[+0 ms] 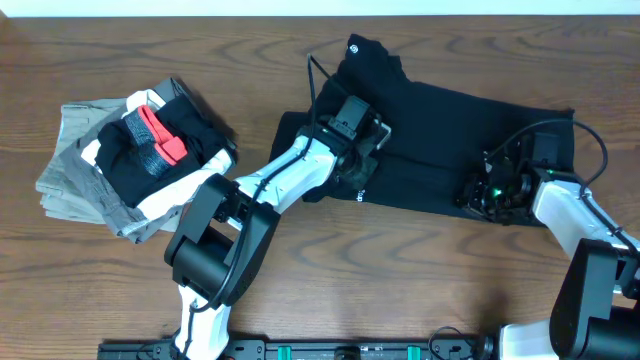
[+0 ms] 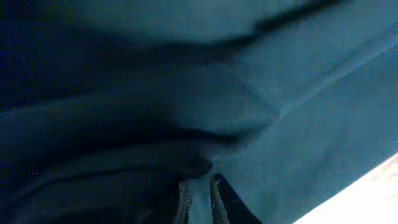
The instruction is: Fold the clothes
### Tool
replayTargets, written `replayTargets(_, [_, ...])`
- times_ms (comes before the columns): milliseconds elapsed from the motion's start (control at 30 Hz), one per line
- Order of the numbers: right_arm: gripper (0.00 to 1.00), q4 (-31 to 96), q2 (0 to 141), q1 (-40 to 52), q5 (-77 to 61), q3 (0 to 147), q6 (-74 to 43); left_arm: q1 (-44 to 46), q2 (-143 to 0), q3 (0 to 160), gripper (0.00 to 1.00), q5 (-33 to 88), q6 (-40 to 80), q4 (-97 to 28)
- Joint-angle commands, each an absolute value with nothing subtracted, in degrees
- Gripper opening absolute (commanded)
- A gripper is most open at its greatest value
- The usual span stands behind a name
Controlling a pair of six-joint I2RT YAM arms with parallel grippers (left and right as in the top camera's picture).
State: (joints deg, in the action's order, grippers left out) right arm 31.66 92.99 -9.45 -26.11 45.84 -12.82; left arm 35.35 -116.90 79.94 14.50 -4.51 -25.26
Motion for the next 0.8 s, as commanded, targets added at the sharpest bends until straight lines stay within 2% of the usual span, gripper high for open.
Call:
replayTargets(0, [0.07, 30.26, 93.14, -8.93, -26.37, 45.41, -13.15, 35.07, -116.18, 82.02, 0.15, 11.14, -4.67, -24.62])
replayTargets(267, [0.06, 26.26, 93.14, -8.91, -26.37, 43.77, -13.02, 34.79, -116.18, 82.54, 0.16, 2.44, -4.69, -17.63])
replayTargets(433, [0.06, 24.12, 93.14, -8.91, -26.39, 40.88, -13.02, 32.71, -116.16, 85.36, 0.17, 1.89, -4.69, -16.95])
replayTargets(567, [0.07, 22.44, 93.14, -8.91, -26.89, 38.98, -13.02, 30.59, -116.16, 91.09, 0.17, 2.39, -4.67, -21.69])
replayTargets(700, [0.1, 20.1, 93.14, -8.93, -30.39, 38.11, -10.33, 29.8, -116.16, 96.77, 0.17, 11.64, -4.69, -33.74])
replayTargets(767, [0.09, 19.35, 93.14, -8.93, -30.39, 38.11, -10.02, 30.15, -116.16, 96.86, 0.24, 16.56, -4.71, -38.81])
